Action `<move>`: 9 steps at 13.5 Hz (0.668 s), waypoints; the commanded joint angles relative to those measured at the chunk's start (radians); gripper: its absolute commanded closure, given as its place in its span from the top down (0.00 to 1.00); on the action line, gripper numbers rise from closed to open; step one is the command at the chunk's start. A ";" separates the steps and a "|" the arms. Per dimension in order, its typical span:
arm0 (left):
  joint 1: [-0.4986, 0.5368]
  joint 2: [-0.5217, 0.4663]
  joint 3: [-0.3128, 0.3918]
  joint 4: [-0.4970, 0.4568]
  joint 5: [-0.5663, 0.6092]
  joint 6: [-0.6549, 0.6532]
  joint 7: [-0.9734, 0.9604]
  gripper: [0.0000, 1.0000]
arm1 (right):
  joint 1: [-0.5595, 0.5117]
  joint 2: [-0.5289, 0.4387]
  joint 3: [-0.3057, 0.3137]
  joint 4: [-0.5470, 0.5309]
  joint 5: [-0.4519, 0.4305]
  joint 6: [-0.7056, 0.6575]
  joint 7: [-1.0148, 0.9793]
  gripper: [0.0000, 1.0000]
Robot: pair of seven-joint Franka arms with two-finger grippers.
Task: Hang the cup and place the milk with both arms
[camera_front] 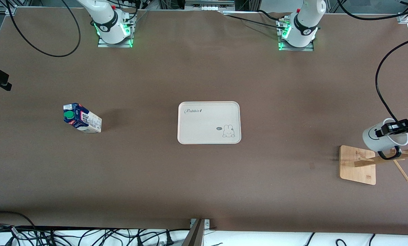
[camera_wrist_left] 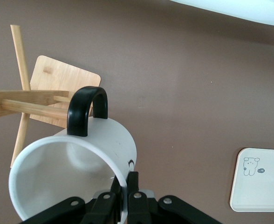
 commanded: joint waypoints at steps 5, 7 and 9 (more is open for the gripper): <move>0.054 0.030 0.001 0.030 -0.013 -0.008 0.040 0.00 | -0.019 -0.010 0.011 -0.046 0.021 0.007 0.016 1.00; 0.059 0.030 0.001 0.033 -0.006 -0.011 0.035 0.22 | -0.016 -0.010 0.014 -0.046 0.021 0.007 0.017 1.00; 0.056 0.028 -0.001 0.025 -0.006 -0.011 0.025 1.00 | -0.016 -0.010 0.014 -0.040 0.021 0.007 0.017 1.00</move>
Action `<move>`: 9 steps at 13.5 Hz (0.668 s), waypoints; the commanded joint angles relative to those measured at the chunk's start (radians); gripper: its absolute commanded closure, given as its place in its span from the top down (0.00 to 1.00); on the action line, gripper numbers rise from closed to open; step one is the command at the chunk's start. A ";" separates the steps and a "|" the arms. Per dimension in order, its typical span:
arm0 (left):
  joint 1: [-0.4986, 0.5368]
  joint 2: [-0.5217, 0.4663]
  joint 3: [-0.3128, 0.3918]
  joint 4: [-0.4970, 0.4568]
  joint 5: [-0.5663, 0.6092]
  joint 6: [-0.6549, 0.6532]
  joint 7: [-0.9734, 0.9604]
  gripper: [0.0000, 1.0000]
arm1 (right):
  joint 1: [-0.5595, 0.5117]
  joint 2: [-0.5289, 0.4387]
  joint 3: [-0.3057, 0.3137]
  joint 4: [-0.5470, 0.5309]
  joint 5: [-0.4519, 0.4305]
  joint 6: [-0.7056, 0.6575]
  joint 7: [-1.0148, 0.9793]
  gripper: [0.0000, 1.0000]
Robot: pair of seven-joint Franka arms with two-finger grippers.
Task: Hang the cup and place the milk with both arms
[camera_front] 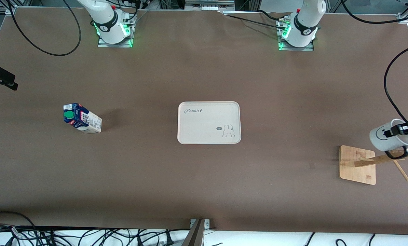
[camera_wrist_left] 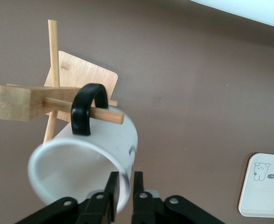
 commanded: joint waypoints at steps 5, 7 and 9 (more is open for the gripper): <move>-0.124 -0.034 -0.039 0.025 0.140 -0.094 0.006 1.00 | -0.017 -0.005 -0.002 0.013 0.062 0.006 0.048 1.00; -0.183 -0.054 -0.037 0.020 0.158 -0.134 -0.014 1.00 | -0.016 -0.005 -0.002 0.013 0.047 -0.011 0.044 1.00; -0.227 -0.071 -0.039 0.020 0.158 -0.145 -0.020 1.00 | -0.005 -0.005 0.006 0.013 -0.010 -0.054 0.037 1.00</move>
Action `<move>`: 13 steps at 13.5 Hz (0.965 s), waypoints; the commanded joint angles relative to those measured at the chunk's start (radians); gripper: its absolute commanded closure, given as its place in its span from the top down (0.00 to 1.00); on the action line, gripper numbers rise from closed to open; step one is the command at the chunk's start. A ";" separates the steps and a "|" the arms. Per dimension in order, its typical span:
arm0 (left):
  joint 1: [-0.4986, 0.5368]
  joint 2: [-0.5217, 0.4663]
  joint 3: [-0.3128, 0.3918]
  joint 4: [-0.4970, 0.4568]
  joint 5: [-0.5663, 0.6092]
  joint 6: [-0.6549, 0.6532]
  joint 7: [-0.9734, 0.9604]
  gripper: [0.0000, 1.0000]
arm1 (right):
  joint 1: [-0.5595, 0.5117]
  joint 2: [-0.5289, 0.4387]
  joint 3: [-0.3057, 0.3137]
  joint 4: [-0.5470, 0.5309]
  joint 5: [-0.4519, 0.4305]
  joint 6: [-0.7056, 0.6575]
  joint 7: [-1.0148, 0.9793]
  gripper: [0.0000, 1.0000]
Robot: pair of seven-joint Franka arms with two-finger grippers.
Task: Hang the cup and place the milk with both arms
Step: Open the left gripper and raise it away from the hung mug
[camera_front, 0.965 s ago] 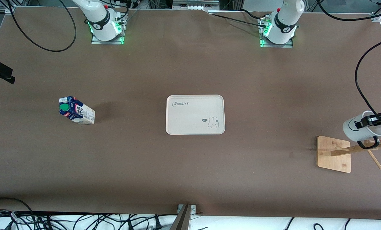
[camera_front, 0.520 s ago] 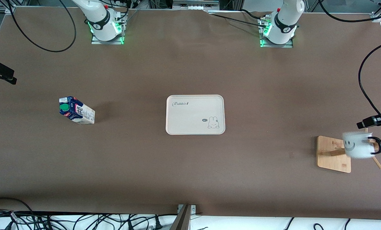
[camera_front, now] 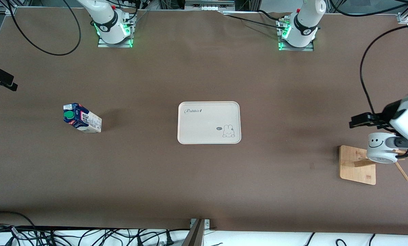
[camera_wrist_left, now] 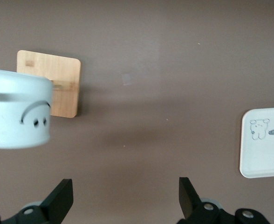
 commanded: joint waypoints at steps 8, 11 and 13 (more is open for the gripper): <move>-0.104 -0.299 0.063 -0.364 0.020 0.157 0.015 1.00 | -0.009 -0.005 0.004 0.010 -0.026 -0.065 0.005 1.00; -0.052 -0.411 0.083 -0.527 0.020 0.270 0.020 1.00 | -0.007 -0.005 0.004 0.010 -0.026 -0.065 0.006 1.00; -0.042 -0.417 0.083 -0.543 0.020 0.269 0.026 1.00 | -0.004 -0.005 0.006 0.010 -0.024 -0.065 0.008 1.00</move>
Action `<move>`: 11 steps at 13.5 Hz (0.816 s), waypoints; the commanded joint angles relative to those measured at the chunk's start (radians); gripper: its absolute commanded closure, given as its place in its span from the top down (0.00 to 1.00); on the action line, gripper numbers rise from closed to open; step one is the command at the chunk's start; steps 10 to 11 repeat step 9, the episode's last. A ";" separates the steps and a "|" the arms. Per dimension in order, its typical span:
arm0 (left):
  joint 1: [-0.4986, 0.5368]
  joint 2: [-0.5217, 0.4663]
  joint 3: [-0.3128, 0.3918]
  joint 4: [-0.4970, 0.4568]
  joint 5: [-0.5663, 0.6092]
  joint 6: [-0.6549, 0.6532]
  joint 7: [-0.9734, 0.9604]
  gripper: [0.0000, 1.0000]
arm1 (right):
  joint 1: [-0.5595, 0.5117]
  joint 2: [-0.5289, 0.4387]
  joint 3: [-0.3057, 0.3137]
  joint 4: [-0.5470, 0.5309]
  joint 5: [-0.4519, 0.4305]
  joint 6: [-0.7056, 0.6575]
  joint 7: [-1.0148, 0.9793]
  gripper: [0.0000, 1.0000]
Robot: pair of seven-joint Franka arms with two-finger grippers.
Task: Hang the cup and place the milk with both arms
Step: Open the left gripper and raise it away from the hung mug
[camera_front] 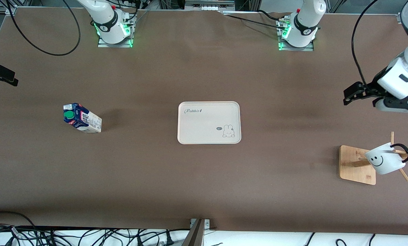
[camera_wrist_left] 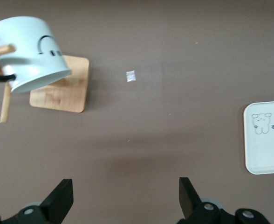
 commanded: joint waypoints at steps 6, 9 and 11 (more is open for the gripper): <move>0.008 -0.031 -0.004 -0.052 -0.001 -0.007 0.012 1.00 | -0.003 -0.005 0.009 0.010 -0.001 -0.018 0.008 1.00; 0.004 -0.007 -0.004 0.000 -0.001 -0.050 0.012 1.00 | -0.003 -0.005 0.009 0.010 0.008 -0.018 0.008 1.00; 0.004 -0.007 -0.004 0.000 -0.001 -0.050 0.012 1.00 | -0.003 -0.005 0.009 0.010 0.008 -0.018 0.008 1.00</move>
